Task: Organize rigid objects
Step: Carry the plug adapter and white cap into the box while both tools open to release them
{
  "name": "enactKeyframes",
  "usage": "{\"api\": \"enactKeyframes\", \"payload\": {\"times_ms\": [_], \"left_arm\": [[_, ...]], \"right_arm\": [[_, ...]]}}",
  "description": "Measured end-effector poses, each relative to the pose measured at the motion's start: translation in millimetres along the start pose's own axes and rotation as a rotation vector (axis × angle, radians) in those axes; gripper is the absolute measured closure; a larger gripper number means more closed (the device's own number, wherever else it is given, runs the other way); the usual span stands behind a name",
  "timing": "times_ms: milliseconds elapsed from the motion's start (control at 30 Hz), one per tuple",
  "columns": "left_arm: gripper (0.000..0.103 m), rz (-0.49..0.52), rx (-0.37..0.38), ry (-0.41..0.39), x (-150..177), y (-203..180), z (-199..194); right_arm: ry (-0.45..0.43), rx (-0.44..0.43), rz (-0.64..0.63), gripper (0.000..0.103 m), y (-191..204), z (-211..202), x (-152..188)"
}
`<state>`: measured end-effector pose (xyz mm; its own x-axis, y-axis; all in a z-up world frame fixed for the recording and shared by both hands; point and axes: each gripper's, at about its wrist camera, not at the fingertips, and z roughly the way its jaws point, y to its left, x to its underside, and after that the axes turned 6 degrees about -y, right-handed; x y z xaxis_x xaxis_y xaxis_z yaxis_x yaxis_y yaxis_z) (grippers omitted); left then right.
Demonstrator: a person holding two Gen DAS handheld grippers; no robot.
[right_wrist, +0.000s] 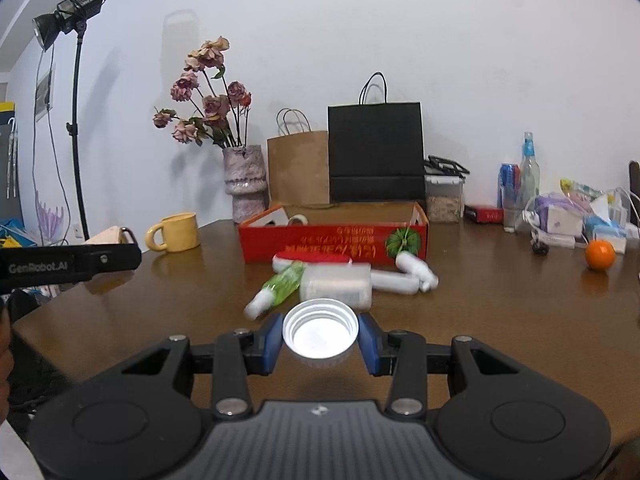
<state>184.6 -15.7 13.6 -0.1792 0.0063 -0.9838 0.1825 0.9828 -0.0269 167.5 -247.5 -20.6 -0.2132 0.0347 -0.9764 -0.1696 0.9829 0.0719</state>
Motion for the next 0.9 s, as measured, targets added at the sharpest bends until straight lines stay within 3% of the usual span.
{"api": "enactKeyframes", "payload": {"times_ms": [200, 300, 433, 567, 733, 833, 900], "left_arm": [[0.044, 0.007, 0.040, 0.009, -47, 21, 102], [0.044, 0.022, 0.050, 0.029, -74, 33, 169], [0.044, -0.007, 0.128, 0.130, -105, 55, 272], [0.044, -0.033, 0.086, 0.261, -112, 71, 368], [0.043, -0.055, 0.007, 0.446, -92, 79, 459], [0.043, -0.077, -0.013, 0.528, -71, 83, 491], [0.042, -0.049, 0.000, 0.528, -67, 81, 498]], "right_arm": [[-0.026, -0.047, 0.004, 0.063, -32, 72, -61], [-0.007, -0.082, 0.011, 0.063, -49, 131, -100], [0.038, -0.138, 0.015, 0.063, -66, 229, -143], [0.188, -0.169, 0.042, 0.063, -76, 342, -162], [0.407, -0.158, 0.060, 0.063, -75, 479, -160], [0.496, -0.114, 0.048, 0.063, -73, 535, -142], [0.551, -0.107, 0.053, 0.063, -72, 558, -131]]}}
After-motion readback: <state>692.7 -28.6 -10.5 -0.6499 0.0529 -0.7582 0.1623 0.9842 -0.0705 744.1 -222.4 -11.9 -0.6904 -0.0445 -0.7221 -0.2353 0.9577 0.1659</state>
